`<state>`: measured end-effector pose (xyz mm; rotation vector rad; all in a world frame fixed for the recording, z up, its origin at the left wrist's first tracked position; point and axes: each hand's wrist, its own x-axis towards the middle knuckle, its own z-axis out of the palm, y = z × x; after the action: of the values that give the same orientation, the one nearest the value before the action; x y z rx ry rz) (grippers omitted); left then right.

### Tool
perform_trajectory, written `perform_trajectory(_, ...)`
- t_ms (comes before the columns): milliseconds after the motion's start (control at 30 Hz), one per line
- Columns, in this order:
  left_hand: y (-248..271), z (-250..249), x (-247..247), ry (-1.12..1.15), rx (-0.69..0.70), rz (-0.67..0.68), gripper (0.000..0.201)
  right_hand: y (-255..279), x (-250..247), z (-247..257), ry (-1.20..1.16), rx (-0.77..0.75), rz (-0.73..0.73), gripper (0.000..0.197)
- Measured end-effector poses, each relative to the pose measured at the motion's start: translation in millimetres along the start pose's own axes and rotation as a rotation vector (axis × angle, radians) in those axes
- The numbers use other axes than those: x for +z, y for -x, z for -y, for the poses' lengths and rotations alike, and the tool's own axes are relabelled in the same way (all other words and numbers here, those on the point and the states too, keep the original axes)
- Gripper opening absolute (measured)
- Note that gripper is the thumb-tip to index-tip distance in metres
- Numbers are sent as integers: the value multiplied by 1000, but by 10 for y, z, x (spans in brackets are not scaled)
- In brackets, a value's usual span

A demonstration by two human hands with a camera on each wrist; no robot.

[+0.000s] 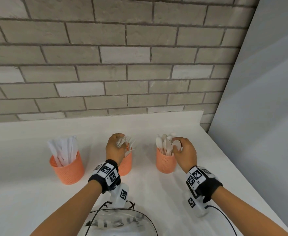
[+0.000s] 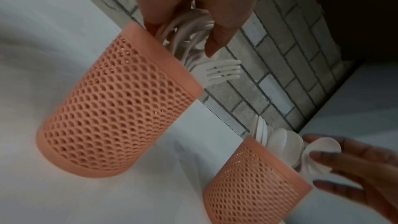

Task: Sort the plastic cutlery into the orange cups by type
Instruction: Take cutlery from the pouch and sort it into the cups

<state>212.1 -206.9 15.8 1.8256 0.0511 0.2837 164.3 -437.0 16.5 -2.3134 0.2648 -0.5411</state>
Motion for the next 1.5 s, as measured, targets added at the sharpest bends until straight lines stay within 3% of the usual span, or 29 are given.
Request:
perform_trajectory(100,6,-2,14,-263,159,62,53,28,3,65,71,-118,5,36)
perform_trajectory(167,8,-22,21,-524,229,123,57,15,37,91,152,-207,48,44)
perform_trajectory(267,56,-49,51,-821,205,199,54,-19,111,42,360,-241,196,81)
perform_trajectory(400,126,-94,83,-866,100,223,62,-17,94,16,455,-260,213,88)
perform_trajectory(500,162,-112,113,-898,168,223,70,-49,48,63,477,-285,207,84)
perform_trajectory(567,184,-111,123,-952,214,259,67,-57,58,67,537,-304,280,85)
perform_trajectory(667,178,-102,112,-1031,199,313,63,-63,90,59,578,-321,337,90)
perform_trajectory(800,159,-181,42,-960,152,375,65,-77,66,126,546,-255,368,89)
perform_trajectory(933,153,-358,-187,-728,202,282,62,53,48,341,284,-286,284,49)
perform_trajectory(1033,179,-550,-422,-539,266,247,55,266,6,657,24,-392,315,25)
perform_trajectory(1133,283,-713,-691,-414,280,199,43,623,-26,1015,-94,-472,456,9)
perform_trajectory(1233,451,-732,-978,-353,256,210,24,1036,-34,1268,-93,-501,679,14)
perform_trajectory(1333,706,-641,-1214,-410,220,337,11,1410,13,1350,48,-560,961,18)
perform_trajectory(1400,925,-557,-1341,-458,206,405,6,1585,98,1304,175,-590,1039,20)
perform_trajectory(1500,1228,-386,-1477,-472,187,455,17,1697,268,1143,339,-502,1089,25)
